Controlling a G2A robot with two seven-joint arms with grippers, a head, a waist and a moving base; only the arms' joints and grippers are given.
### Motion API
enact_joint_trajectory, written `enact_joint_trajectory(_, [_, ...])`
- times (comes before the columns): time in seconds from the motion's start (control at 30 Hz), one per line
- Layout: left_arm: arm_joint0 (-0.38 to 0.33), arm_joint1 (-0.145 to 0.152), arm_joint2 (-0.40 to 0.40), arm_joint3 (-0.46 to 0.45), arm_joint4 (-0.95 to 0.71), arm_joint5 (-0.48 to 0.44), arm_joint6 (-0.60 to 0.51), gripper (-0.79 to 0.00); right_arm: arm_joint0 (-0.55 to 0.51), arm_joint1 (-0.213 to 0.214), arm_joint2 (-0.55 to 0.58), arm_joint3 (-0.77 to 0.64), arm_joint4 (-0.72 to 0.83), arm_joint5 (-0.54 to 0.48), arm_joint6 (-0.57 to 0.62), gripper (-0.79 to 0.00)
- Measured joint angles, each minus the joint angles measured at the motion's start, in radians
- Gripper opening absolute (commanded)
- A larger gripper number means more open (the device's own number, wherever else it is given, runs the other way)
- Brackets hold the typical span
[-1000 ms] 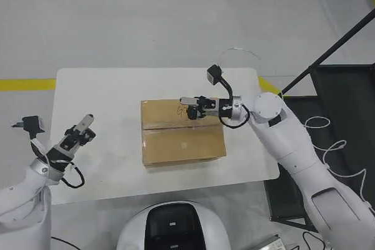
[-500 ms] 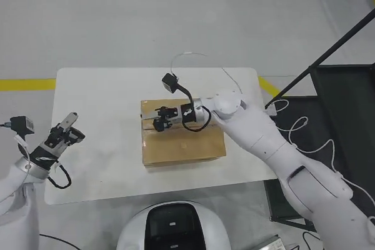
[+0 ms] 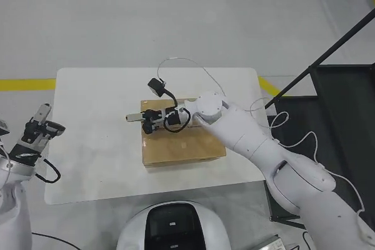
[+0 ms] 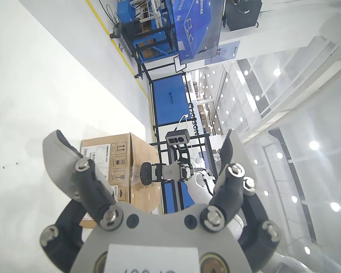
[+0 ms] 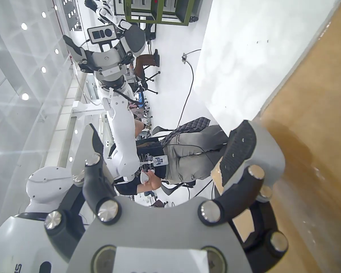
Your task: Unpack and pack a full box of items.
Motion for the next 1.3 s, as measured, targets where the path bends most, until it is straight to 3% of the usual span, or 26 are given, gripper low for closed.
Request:
enact_joint_trajectory(0.23, [0.040, -0.001, 0.015, 0.005, -0.036, -0.032, 0.019, 0.000, 0.020, -0.028, -0.016, 0.046, -0.055, 0.056, -0.019, 0.000])
enact_joint_trajectory(0.43, [0.089, -0.002, 0.027, 0.001, 0.000, -0.066, 0.054, 0.000, 0.000, -0.012, 0.017, 0.050, -0.081, 0.096, 0.025, 0.000])
enact_joint_trajectory(0.83, [0.109, -0.004, 0.079, -0.002, 0.026, -0.108, 0.116, 0.000, -0.113, 0.083, 0.164, -0.091, -0.205, 0.215, 0.003, 0.000])
enact_joint_trajectory(1.3, [0.094, -0.002, 0.124, -0.023, 0.057, -0.111, 0.150, 0.000, -0.399, 0.228, 0.477, -0.375, -0.325, 0.345, -0.045, 0.000])
